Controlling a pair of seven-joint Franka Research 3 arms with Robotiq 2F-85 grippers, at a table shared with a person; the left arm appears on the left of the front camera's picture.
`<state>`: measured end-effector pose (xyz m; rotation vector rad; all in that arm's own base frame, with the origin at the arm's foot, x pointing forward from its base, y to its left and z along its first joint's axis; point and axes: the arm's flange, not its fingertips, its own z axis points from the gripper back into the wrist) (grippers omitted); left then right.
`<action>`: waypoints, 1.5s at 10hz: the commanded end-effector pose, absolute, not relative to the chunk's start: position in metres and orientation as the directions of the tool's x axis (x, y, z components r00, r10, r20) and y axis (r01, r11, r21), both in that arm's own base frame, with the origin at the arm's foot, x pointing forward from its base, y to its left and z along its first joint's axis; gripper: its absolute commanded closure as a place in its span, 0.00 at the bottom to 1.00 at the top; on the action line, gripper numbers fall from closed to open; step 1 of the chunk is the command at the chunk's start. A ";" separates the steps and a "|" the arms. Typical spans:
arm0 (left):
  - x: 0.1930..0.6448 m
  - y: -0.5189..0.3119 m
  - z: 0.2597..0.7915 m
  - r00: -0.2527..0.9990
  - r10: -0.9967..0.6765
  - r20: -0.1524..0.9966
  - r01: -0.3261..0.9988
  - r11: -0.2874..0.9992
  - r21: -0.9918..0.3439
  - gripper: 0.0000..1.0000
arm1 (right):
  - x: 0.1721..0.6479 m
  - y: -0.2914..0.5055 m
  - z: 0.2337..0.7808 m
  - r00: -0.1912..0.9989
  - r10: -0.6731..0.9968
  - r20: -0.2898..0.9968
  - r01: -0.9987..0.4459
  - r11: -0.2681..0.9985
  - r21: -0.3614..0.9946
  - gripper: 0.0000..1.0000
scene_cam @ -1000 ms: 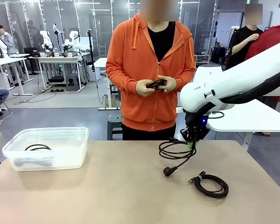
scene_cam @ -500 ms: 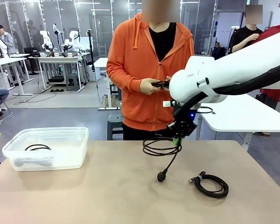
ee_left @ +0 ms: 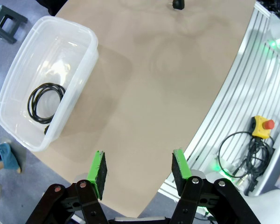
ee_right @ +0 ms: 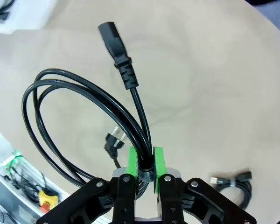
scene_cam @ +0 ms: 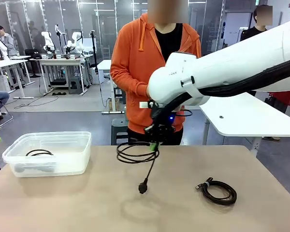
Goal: Organize and store the cables.
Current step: Place the Power Cable into the Organizing box.
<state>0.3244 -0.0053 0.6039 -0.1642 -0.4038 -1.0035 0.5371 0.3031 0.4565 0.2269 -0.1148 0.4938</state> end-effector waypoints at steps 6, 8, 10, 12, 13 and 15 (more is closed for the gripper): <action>0.324 -0.006 0.606 0.483 -0.782 0.394 0.836 0.545 0.057 0.29 | 0.532 0.368 0.426 0.854 0.482 0.195 -0.520 0.802 0.294 1.00; 0.324 -0.006 0.606 0.483 -0.782 0.394 0.836 0.545 0.057 0.29 | 0.536 0.364 0.396 0.872 0.460 0.167 -0.489 0.826 0.281 1.00; 0.324 -0.006 0.606 0.483 -0.782 0.394 0.836 0.545 0.057 0.29 | 0.541 0.348 0.372 0.895 0.416 0.160 -0.444 0.865 0.233 1.00; 0.324 -0.006 0.606 0.483 -0.782 0.394 0.836 0.545 0.057 0.29 | 0.549 0.336 0.349 0.919 0.372 0.127 -0.393 0.890 0.233 1.00; 0.324 -0.006 0.606 0.483 -0.782 0.394 0.836 0.545 0.057 0.29 | 0.549 0.332 0.340 0.924 0.365 0.114 -0.382 0.898 0.220 1.00; 0.324 -0.006 0.606 0.483 -0.782 0.394 0.836 0.545 0.057 0.29 | 0.552 0.323 0.326 0.933 0.349 0.090 -0.360 0.908 0.213 1.00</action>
